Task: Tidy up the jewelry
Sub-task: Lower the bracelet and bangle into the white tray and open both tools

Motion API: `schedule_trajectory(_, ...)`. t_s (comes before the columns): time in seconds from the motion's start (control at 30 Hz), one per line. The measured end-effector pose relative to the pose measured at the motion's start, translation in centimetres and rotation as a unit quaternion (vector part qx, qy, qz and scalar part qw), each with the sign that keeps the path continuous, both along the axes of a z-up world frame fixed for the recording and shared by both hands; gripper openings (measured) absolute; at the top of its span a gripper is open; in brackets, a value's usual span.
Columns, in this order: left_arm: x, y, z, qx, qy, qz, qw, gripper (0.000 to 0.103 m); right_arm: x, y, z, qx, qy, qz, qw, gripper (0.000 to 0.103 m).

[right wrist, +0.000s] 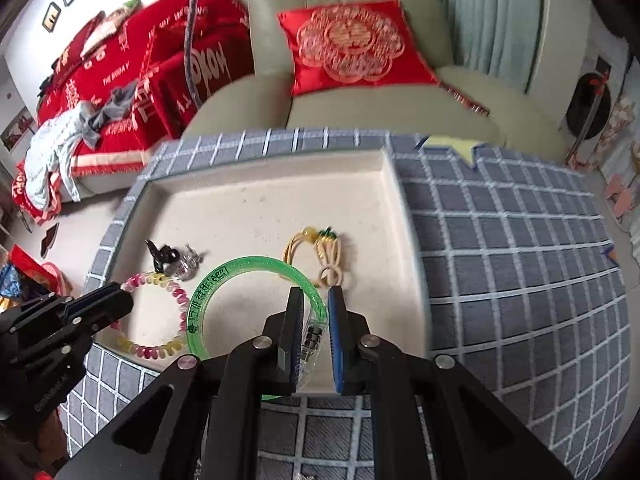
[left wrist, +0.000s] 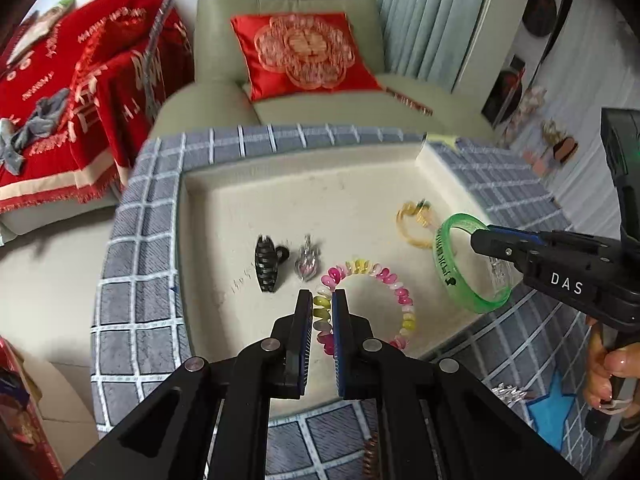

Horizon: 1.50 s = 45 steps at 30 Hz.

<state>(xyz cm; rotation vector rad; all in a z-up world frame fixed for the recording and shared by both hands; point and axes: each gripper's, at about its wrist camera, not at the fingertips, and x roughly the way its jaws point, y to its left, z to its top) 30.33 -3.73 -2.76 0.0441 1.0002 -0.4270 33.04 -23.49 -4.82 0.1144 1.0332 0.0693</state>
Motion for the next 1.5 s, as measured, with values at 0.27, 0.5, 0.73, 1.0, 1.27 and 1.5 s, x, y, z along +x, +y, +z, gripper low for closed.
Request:
schedule_trajectory(0.27,2.3,-1.0,-2.9,0.033,0.035,0.014,0.9988,0.024,2.3,0.6,-3.5,-0.015,0.032,0.000,0.999,0.013)
schedule_trajectory(0.5,3.8,-2.1,-3.6,0.071,-0.002,0.036,0.9969,0.024,4.1,-0.1,-3.7,-0.036,0.010,-0.021,0.999,0.013)
schedule_trajectory(0.73,3.9,-3.0,-3.7,0.098,-0.036,0.040,0.9938,0.024,4.8,0.2,-3.8,-0.052,-0.010,-0.023,0.998,0.014)
schedule_trajectory(1.0,3.5,-3.2,-3.5,0.105,-0.046,0.043,0.9925,0.024,4.2,0.0,-3.4,-0.042,-0.012,-0.032,0.999,0.048)
schedule_trajectory(1.27,3.0,-3.1,-2.9,0.095,-0.051,0.047,0.9931,0.024,3.2,-0.9,-2.5,0.015,-0.020,-0.038,0.999,0.054)
schedule_trajectory(1.5,2.4,-3.1,-2.0,0.095,-0.073,0.055,0.9912,0.025,1.6,-1.3,-1.5,0.033,-0.036,-0.048,0.998,0.056)
